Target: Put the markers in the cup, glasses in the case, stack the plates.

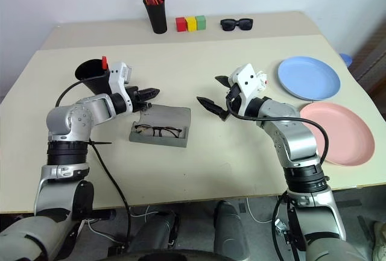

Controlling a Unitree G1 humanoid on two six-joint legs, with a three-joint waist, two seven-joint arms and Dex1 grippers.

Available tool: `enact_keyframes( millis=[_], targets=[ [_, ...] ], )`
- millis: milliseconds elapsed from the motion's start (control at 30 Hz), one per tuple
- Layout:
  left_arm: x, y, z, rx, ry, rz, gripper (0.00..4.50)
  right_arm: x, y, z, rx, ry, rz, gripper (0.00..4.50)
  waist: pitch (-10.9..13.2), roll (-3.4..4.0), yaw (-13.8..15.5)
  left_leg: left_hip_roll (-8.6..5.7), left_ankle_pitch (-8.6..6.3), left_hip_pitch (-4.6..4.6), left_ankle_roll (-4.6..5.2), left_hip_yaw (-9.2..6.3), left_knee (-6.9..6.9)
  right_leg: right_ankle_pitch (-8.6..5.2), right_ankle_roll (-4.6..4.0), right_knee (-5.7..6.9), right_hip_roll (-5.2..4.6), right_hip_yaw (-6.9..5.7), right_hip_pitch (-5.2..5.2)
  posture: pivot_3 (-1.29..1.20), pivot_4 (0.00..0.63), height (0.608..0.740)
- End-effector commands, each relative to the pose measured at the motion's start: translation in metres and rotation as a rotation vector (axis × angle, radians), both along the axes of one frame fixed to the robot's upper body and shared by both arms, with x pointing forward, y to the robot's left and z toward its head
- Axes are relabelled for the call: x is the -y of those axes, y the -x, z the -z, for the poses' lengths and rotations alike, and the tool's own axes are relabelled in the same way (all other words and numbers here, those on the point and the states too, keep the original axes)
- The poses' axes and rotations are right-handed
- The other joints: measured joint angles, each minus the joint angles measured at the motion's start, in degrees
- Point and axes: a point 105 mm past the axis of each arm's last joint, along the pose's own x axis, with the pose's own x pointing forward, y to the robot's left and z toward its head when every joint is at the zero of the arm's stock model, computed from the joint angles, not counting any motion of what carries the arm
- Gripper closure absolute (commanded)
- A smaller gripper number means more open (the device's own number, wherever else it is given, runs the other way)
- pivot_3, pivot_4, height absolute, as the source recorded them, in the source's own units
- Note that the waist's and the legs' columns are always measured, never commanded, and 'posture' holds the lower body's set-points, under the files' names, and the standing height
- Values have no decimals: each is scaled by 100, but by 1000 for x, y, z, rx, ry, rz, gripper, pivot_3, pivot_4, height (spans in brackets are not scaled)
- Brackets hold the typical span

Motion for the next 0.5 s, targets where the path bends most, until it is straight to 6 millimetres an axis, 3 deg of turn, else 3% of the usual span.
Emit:
enact_keyframes(
  millis=[33, 233, 500],
  targets=[
    [0, -11, -12, 51, -24, -24, 4482, -4, 2, -13, 56, -13, -17, 0, 0, 0, 3, 0, 0, -1, 0, 0, 0, 0, 0, -1, 0, 0, 0, 0, 150, 740],
    [8, 5, 15, -67, -69, 84, 4482, -3, 3, -14, 58, -12, -12, 0, 0, 0, -18, -1, 0, 0, 0, 1, -1, 0, 0, -3, 0, 0, 0, 0, 150, 740],
    [-4, 19, 15, -144, -18, 104, 4482, -3, 5, -12, 54, -12, -8, 0, 0, 0, -33, 0, 0, 2, 1, 0, -1, 0, 0, 0, 1, 0, -1, 0, 150, 740]
  ],
)
